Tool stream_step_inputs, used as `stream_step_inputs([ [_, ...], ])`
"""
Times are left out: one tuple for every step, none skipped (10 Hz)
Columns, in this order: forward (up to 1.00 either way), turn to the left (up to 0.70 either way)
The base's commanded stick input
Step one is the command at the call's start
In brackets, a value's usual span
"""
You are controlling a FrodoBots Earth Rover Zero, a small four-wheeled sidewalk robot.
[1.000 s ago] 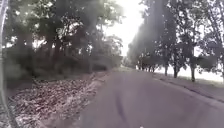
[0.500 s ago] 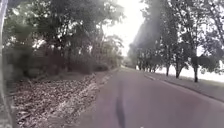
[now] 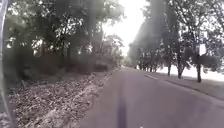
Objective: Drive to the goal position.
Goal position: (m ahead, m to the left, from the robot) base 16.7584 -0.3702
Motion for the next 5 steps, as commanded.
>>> stream_step_inputs([
  [0.7,-0.3],
  [0.7,-0.34],
  [0.7,-0.34],
  [0.7,-0.32],
  [0.7,-0.27],
])
